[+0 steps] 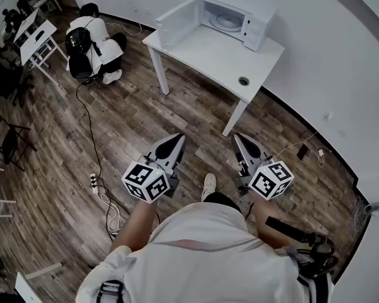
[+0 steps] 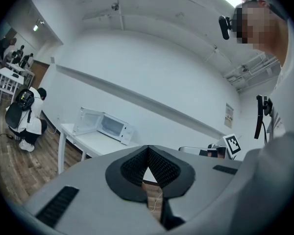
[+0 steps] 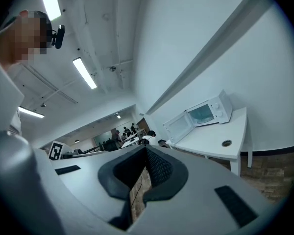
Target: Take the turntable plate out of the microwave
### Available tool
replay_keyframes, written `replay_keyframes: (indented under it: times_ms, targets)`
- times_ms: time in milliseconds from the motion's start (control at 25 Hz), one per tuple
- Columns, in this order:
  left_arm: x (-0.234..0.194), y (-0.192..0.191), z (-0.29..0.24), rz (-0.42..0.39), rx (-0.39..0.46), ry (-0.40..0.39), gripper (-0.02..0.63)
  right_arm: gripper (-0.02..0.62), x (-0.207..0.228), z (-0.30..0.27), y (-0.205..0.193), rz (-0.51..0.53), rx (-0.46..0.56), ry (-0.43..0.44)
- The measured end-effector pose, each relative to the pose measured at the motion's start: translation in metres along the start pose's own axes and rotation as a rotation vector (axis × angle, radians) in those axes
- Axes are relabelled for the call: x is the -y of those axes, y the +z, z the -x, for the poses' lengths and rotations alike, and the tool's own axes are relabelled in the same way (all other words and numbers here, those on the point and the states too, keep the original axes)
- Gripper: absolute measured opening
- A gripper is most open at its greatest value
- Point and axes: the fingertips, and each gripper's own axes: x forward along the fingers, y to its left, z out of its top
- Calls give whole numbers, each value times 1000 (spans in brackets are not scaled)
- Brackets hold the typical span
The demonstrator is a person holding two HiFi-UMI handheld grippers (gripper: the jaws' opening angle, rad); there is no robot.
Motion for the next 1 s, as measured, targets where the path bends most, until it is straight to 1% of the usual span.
replay_keyframes:
  times_ms: [320, 640, 800, 1000]
  targets:
    - [-13, 23, -93, -19, -18, 23, 11, 2, 81, -44, 47, -25, 3, 38]
    - [-25, 34, -154, -38, -20, 60, 11, 2, 129, -76, 61, -47, -39, 96]
    - [-31, 37, -182, -45, -26, 45, 11, 2, 152, -82, 70, -48, -27, 82]
    - [-36, 41, -212, -46, -35, -3, 11, 2, 175, -86, 82, -38, -15, 39]
